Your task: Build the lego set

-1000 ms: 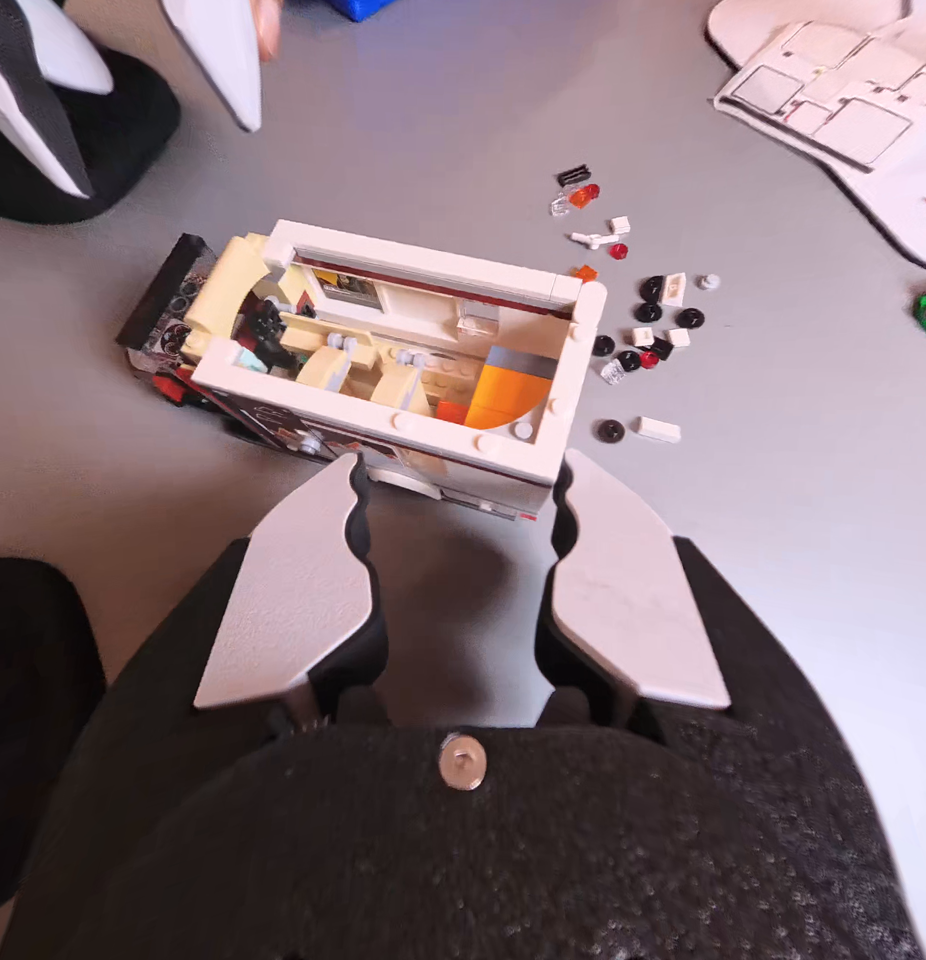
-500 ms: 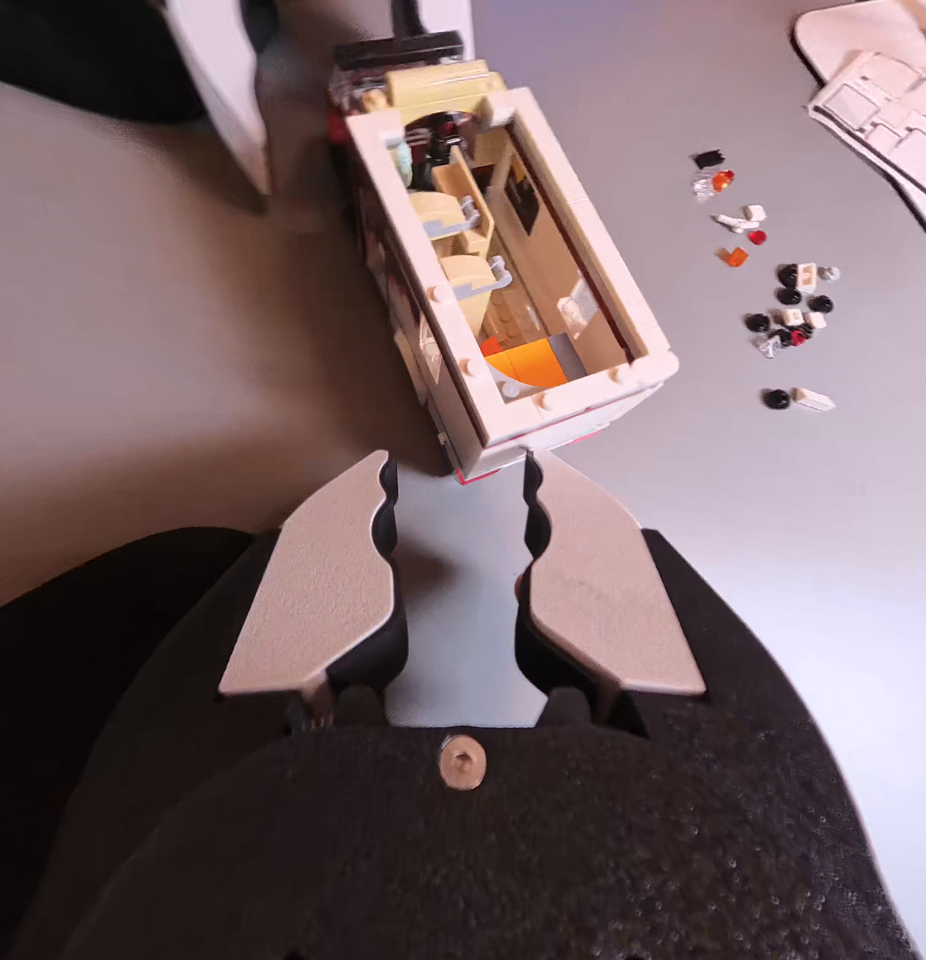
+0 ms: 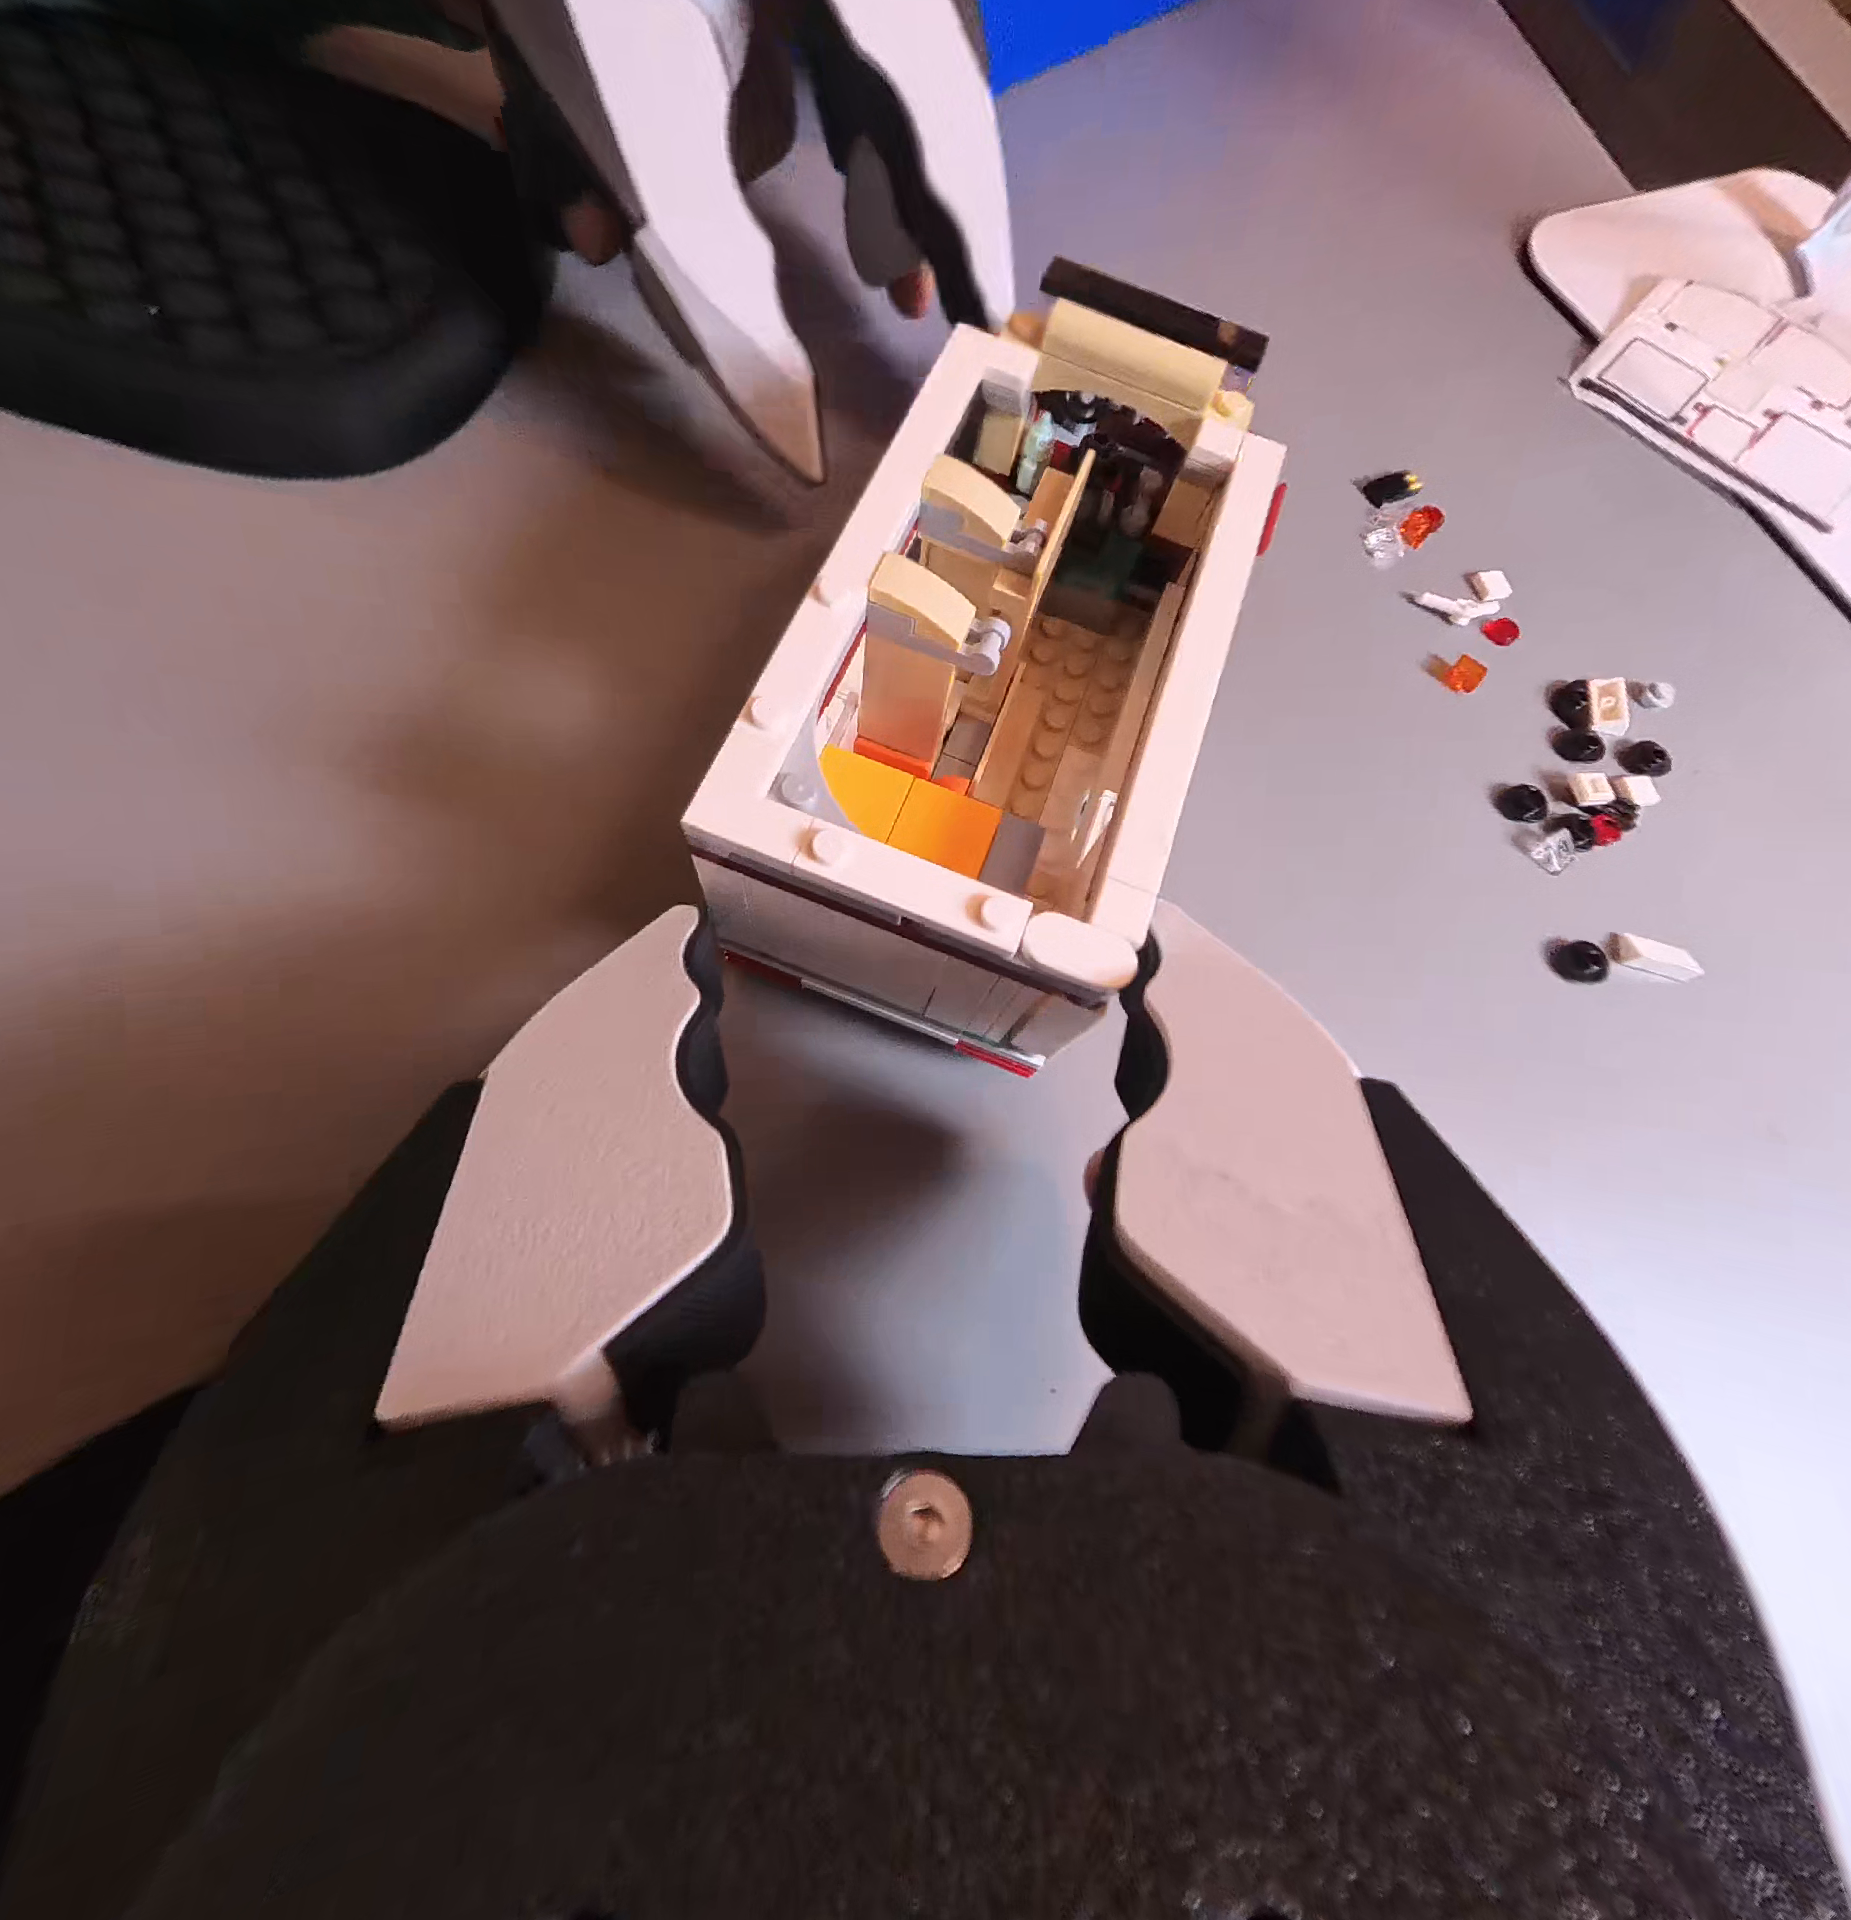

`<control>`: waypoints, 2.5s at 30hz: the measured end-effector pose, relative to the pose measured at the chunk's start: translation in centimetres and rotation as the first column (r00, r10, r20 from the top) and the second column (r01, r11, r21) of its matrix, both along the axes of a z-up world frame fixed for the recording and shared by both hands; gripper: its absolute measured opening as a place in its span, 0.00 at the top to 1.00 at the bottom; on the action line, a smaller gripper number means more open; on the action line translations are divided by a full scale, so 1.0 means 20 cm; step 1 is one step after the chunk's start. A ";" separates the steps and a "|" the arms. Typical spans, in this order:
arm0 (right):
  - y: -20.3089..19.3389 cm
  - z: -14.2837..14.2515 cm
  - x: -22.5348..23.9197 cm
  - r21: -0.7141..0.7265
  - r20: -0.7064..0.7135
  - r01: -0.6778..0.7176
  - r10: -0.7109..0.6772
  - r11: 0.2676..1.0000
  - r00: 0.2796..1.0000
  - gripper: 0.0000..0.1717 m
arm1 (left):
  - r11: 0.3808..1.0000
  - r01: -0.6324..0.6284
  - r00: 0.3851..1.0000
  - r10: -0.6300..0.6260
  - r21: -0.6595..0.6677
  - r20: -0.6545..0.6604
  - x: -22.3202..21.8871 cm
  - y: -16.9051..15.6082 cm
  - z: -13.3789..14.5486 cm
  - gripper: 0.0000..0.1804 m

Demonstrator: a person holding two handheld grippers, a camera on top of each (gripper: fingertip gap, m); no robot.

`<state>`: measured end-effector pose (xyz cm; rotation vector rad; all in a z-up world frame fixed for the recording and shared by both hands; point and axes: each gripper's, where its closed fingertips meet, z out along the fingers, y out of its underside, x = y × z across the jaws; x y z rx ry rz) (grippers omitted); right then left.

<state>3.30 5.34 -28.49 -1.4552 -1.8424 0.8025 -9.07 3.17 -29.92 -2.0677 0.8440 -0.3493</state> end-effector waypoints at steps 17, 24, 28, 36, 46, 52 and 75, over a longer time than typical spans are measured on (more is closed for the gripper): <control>-0.33 0.09 -0.12 -0.047 -0.128 -0.240 0.233 0.970 0.964 0.77 | 0.992 0.123 0.962 -0.121 0.005 0.246 0.00 -0.11 0.24 0.53; 0.06 0.18 -0.17 0.068 -0.173 -0.068 0.079 0.995 0.982 0.65 | 0.991 0.131 0.991 -0.132 -0.007 -0.034 0.14 -0.17 0.04 0.49; 0.25 0.24 -0.21 0.042 -0.264 0.052 -0.039 0.998 0.964 0.65 | 0.993 0.121 0.991 -0.121 0.004 -0.060 0.07 -0.11 0.03 0.55; 0.44 0.24 -0.17 0.019 -0.318 0.178 -0.163 0.984 0.934 0.67 | 1.000 -0.001 0.990 0.002 -0.003 0.140 -0.06 -0.07 0.10 0.57; 0.42 0.01 -0.28 0.060 -0.125 0.012 -0.004 0.998 0.992 0.60 | 0.999 0.051 0.997 -0.052 0.018 0.057 -0.01 0.01 0.03 0.63; 0.46 -0.03 -0.29 0.125 -0.014 -0.092 0.095 0.988 0.995 0.50 | 0.999 -0.039 0.996 0.036 0.033 0.086 -0.14 0.06 0.05 0.69; 0.38 0.23 -0.17 -0.056 -0.140 -0.065 0.056 0.996 0.988 0.60 | 0.991 -0.054 0.970 0.023 0.122 0.240 -0.15 0.02 0.26 0.54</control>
